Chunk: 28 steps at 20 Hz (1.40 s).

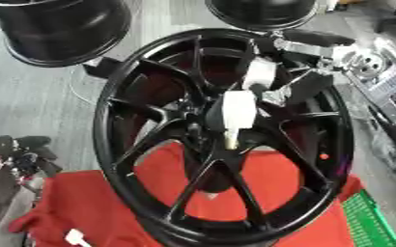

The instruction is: Pull the pin out of the wheel hub.

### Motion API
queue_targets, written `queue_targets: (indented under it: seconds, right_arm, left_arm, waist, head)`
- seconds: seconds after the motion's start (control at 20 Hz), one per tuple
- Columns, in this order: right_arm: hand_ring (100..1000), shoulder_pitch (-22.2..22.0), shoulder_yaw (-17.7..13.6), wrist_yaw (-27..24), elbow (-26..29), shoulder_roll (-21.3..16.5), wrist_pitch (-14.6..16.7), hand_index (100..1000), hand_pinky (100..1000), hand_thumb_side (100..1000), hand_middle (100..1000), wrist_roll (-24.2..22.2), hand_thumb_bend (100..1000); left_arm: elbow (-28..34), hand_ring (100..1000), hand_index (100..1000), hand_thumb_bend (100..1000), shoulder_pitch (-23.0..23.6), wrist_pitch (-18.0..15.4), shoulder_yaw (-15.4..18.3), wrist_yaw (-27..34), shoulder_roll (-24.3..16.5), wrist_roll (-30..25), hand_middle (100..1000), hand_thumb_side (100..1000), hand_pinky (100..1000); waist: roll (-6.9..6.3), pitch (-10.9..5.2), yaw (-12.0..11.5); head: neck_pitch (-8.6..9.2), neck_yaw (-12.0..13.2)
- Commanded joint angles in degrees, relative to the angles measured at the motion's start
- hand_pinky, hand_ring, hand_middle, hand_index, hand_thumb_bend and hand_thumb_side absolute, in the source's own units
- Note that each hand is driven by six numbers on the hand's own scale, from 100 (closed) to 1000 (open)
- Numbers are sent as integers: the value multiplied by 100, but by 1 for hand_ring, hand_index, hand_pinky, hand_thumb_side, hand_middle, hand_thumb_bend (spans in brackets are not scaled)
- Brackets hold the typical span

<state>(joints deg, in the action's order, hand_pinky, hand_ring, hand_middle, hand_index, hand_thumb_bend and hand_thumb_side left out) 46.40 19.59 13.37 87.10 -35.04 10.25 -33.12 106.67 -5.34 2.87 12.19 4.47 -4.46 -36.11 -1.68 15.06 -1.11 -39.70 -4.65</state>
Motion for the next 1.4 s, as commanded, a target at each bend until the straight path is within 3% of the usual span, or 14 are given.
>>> queue_targets:
  seconds: [0.05, 0.75, 0.8, 0.85, 1.1, 1.35, 1.4]
  right_arm:
    - [280, 140, -121, -136, 184, -212, 13, 650, 203, 200, 392, 107, 100]
    - [268, 191, -283, -688, 645, -524, -23, 628, 197, 212, 379, 242, 100]
    - [268, 202, -299, -731, 687, -574, -36, 628, 197, 286, 380, 249, 100]
    - [269, 213, -316, -782, 730, -628, -50, 628, 197, 213, 380, 257, 100]
    - [269, 231, -515, -1177, 1048, -1078, -129, 628, 192, 236, 380, 387, 100]
    - [269, -22, -968, -1646, 1404, -1746, -167, 626, 194, 249, 377, 749, 100]
    - [270, -122, -1091, -1735, 1444, -1889, -179, 626, 196, 446, 380, 833, 100]
  left_arm:
    - [79, 464, 765, 139, -25, -7, -10, 30, -56, -31, 544, 958, 643]
    - [73, 464, 765, 140, -1, 18, 1, 44, -94, -30, 544, 956, 643]
    - [72, 464, 765, 140, 3, 21, 3, 43, -101, -28, 544, 957, 644]
    - [70, 464, 765, 140, 7, 24, 6, 42, -108, -26, 544, 956, 644]
    - [67, 464, 765, 140, 43, 40, 24, 32, -160, -11, 544, 954, 644]
    - [68, 464, 765, 141, 87, 55, 66, 26, -230, 29, 545, 952, 644]
    - [69, 464, 765, 141, 92, 58, 81, 23, -242, 42, 545, 952, 644]
  waist:
    - [11, -156, 5]
    - [64, -216, 18]
    - [74, -225, 26]
    - [84, -232, 33]
    - [149, -290, 91]
    - [222, -349, 222]
    - [237, -356, 261]
  head:
    - [-26, 7]
    - [-50, 39]
    - [-51, 45]
    - [-51, 51]
    - [-62, 73]
    - [-50, 126]
    - [-43, 150]
